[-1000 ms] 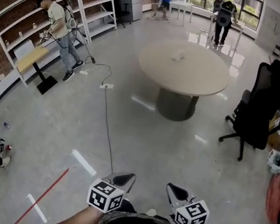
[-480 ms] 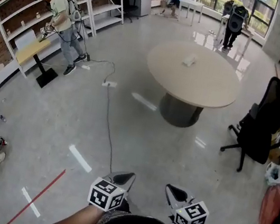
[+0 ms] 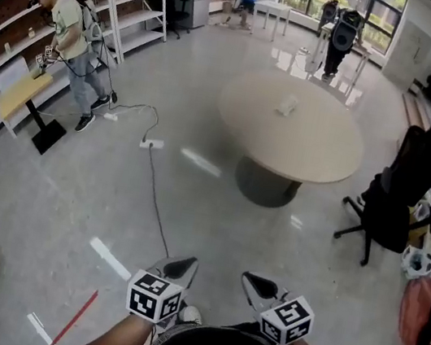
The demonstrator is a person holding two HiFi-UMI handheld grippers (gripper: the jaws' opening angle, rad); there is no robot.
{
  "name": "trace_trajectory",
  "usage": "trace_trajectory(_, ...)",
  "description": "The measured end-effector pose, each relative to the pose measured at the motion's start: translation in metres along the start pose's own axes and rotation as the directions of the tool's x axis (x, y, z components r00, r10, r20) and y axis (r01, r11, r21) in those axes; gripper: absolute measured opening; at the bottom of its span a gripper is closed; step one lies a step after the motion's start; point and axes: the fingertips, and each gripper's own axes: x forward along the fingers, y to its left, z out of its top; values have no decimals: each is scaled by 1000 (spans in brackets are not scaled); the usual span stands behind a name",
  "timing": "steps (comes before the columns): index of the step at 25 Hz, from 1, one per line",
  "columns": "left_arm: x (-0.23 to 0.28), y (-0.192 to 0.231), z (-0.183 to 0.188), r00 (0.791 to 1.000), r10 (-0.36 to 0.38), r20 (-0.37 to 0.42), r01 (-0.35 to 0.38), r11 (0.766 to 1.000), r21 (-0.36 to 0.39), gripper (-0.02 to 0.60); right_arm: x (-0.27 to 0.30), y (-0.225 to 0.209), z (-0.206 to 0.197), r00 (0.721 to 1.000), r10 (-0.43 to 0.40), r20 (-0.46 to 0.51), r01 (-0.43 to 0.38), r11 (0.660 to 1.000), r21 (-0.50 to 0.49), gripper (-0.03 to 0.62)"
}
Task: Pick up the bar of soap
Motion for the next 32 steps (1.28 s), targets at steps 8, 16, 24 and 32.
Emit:
trace_trajectory(8,11,62,27,1000,12,3,-12,1000,-25,8,63,-14,26,1000,5,-20,-5,1000,0,6)
trace_trajectory(16,42,123,44,997,61,-40,-63,997,-55,8,136,-45,48,998,64,-26,-64,998,3,6)
trace_trajectory(24,135,184,140,993,103,-54,-103,995,2,8,214,-161,112,996,81,34,-82,996,27,6)
trace_trajectory(32,254,199,240,998,43,-51,-38,996,82,8,245,-298,169,998,-12,67,10,1000,25,6)
